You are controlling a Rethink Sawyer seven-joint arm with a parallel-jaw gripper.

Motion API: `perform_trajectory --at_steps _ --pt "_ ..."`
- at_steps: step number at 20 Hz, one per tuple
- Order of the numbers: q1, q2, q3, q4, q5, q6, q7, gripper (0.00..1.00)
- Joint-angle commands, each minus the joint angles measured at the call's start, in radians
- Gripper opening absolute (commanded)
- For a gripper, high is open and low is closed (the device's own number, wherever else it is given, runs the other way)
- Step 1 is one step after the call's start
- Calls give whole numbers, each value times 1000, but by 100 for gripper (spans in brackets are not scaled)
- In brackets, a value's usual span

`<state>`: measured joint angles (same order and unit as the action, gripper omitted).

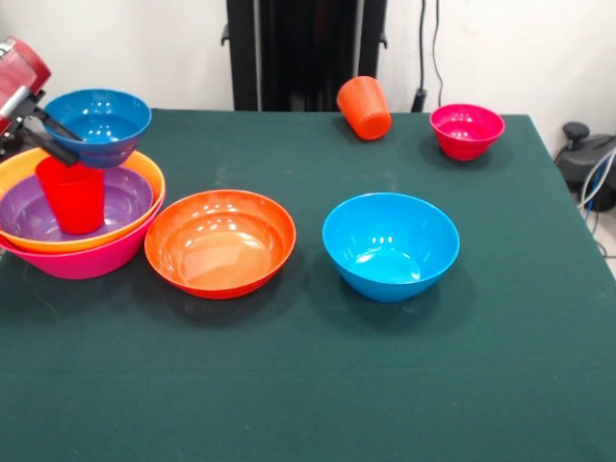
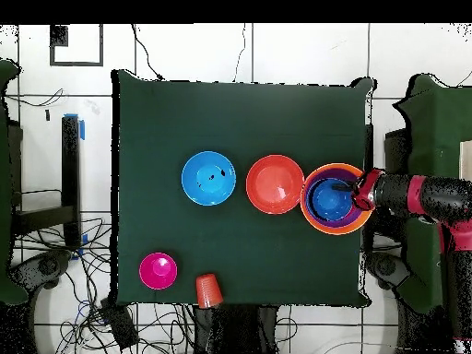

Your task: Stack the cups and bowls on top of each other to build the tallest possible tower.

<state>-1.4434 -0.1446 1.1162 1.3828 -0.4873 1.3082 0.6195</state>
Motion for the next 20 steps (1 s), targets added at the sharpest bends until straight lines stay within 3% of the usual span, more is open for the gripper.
perform_trajectory --at_steps 1,20 --pt "88 16 -31 -131 -38 103 -353 0" --pt "92 9 -77 -181 -56 135 -411 0"
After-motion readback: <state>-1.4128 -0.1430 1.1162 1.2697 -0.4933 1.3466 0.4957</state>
